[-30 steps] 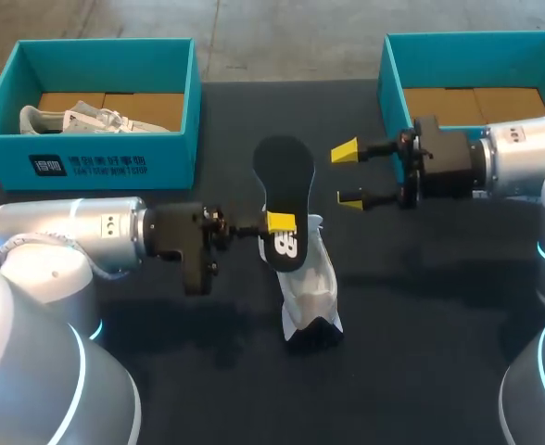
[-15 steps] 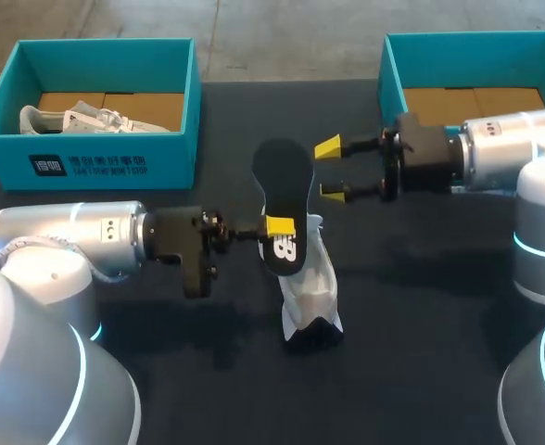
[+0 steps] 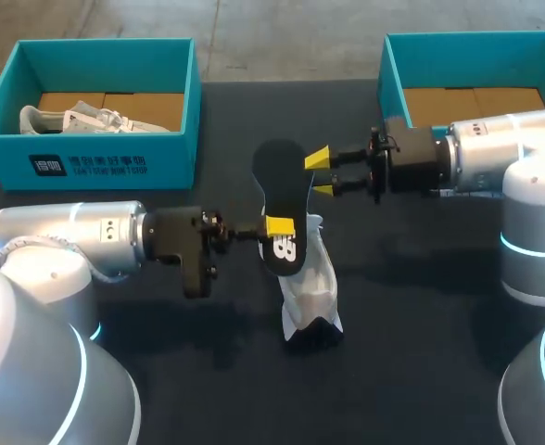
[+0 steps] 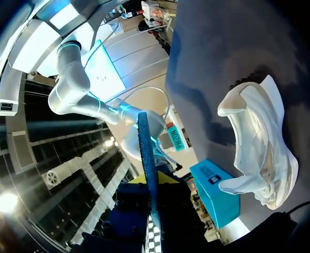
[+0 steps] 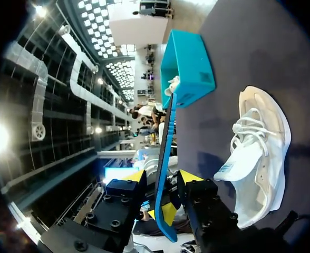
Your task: Take the shoe out of the shoebox, open the shoe tongue, remove and reinsert the insole, then place the shoe into the shoebox
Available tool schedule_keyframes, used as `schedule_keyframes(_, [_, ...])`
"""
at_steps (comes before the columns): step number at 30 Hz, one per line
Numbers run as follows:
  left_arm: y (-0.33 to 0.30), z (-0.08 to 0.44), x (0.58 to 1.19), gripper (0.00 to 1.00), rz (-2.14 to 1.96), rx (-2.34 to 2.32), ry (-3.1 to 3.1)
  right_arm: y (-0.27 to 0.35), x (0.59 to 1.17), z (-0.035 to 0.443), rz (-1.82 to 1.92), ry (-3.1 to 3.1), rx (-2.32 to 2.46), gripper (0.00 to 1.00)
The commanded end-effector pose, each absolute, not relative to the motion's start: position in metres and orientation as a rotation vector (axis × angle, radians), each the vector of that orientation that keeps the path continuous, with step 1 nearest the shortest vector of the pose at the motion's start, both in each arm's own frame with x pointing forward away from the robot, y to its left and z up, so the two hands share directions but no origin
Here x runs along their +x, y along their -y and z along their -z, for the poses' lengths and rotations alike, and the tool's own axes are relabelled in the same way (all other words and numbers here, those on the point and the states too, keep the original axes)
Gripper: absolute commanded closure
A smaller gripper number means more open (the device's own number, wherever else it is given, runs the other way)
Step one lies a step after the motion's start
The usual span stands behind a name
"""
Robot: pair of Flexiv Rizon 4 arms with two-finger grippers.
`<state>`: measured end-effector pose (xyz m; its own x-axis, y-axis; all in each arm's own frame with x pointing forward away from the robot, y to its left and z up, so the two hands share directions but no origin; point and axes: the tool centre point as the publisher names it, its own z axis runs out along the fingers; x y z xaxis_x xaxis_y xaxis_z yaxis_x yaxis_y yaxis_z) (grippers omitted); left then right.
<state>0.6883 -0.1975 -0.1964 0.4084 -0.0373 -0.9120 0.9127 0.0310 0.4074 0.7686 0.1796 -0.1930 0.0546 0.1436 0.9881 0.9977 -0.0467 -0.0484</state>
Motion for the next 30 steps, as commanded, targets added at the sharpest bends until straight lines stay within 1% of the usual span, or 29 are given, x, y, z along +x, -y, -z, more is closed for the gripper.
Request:
schedule_keyframes(1, [0.198,0.197,0.687,1.00,0.896,1.330,-0.876,-0.184,0.768,0.192,1.127,1.256,-1.380,0.63])
schedule_keyframes(14, [0.198,0.197,0.687,1.00,0.896,1.330,-0.876,-0.191,0.754,0.185,1.102,1.274,-1.383,0.65])
schedule_keyframes(18, [0.198,0.197,0.687,1.00,0.896,1.330,-0.876,-0.194,0.752,0.182,1.091,1.287,-1.379,0.69])
schedule_keyframes(21, [0.198,0.197,0.687,1.00,0.896,1.330,-0.876,-0.197,0.747,0.184,1.087,1.287,-1.377,0.71])
schedule_keyframes(25, [0.198,0.197,0.687,1.00,0.896,1.330,-0.876,-0.198,0.745,0.186,1.082,1.285,-1.376,0.75])
schedule_keyframes(30, [0.198,0.197,0.687,1.00,0.896,1.330,-0.876,-0.202,0.745,0.184,1.081,1.291,-1.364,0.75])
